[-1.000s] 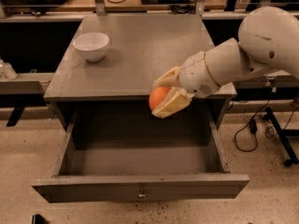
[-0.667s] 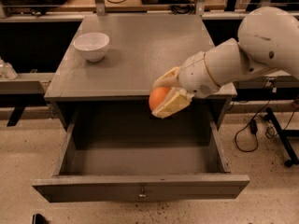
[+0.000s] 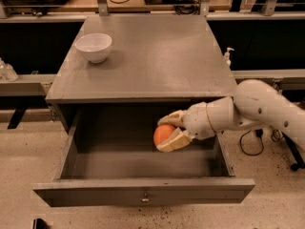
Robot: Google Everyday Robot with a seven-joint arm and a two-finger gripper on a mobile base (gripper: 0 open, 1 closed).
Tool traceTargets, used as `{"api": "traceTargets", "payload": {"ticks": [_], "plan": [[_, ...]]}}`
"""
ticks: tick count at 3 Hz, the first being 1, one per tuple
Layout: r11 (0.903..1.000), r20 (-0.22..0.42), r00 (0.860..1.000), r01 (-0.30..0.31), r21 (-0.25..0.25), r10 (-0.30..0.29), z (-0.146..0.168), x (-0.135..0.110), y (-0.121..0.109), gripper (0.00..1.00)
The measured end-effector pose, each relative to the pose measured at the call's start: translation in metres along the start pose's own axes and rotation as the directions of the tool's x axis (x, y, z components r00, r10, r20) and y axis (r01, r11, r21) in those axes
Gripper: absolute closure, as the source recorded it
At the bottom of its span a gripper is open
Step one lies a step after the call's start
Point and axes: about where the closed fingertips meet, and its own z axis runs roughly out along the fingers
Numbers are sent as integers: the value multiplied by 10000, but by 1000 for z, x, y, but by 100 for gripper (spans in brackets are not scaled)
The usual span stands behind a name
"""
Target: Place orange can into top drawer
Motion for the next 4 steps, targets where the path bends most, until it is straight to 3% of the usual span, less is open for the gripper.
{"api": "traceTargets", "payload": {"ticks": [1,2,4], "plan": [[9975,664,9953,-692,-138,700,34,62,0,100],[9957,785,9929,-871,-306,893,44,72,4,82],[9959,789,9932,-830,-371,858,46,69,5,36]]}}
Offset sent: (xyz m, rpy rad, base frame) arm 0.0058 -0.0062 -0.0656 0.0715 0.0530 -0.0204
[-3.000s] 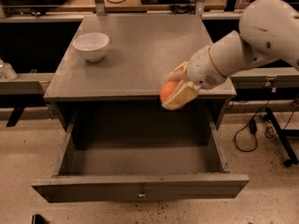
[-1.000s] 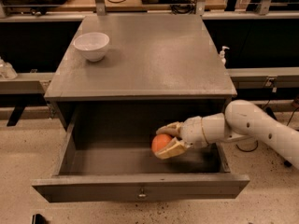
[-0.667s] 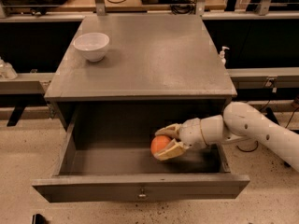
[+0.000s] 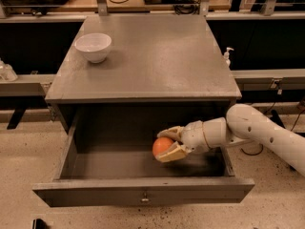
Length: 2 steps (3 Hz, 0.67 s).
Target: Place orange can into top drawer
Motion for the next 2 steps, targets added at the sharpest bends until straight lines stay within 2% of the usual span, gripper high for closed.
{"api": "traceTargets", "payload": {"ticks": [1,2], "plan": [[10000,8,10000,7,-41,-7,2,-1,1,13],[10000,15,10000,13,-75,-13,3,-1,1,0]]}}
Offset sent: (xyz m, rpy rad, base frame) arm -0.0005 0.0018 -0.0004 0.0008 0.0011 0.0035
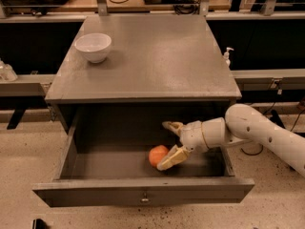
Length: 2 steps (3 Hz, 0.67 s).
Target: Place orange can into top drawer
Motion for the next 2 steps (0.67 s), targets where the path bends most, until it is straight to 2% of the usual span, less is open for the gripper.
{"api": "traceTargets", "payload": {"ticks": [1,2], "plan": [[10000,0,10000,0,-1,0,0,0,0,0],[9999,665,9977,149,-26,-147,-10,-12,3,0]]}}
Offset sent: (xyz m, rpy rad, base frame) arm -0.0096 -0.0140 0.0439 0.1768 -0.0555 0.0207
